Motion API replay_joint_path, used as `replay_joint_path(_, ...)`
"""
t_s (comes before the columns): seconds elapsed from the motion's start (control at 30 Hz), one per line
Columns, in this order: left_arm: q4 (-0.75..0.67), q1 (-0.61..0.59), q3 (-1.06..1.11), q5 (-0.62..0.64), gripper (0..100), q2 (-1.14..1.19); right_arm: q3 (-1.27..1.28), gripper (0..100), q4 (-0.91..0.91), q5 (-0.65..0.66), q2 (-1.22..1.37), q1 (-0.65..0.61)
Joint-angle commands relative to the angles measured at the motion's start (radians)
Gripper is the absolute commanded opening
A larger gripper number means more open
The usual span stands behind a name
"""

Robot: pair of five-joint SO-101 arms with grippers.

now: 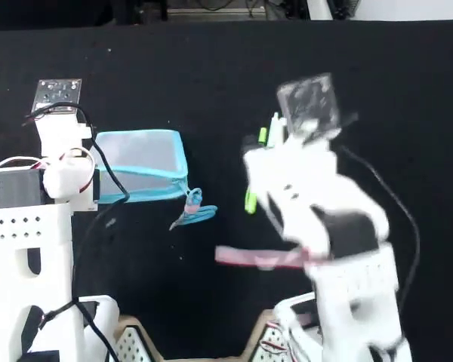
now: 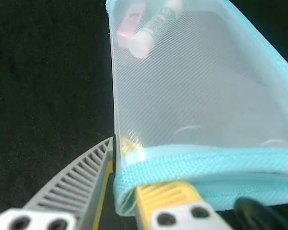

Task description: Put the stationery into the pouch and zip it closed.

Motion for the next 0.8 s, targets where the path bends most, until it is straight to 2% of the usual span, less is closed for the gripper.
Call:
replay_joint_path(0.0,0.005,-0.005,0.008,0.008,3,-0.009,-0.018,19.1,-0.021,-0.074,0.156,0.097)
replay_joint_path(0.17,0.006,-0.005,0.008,0.008,3,-0.009,-0.062,19.1,-0.100,-0.094,0.449,0.109)
replay_joint_path(0.3,0.006,-0.005,0.008,0.008,3,-0.009,-0.196,19.1,-0.132,-0.094,0.690,0.146)
replay_joint_path(0.53,0.008,-0.005,0.008,0.008,3,-0.009,-0.516,19.1,-0.121,-0.094,1.075,0.199)
replay_joint_path(0.77,0.008,-0.005,0.008,0.008,3,-0.009,-0.786,19.1,-0.058,-0.094,1.322,0.222)
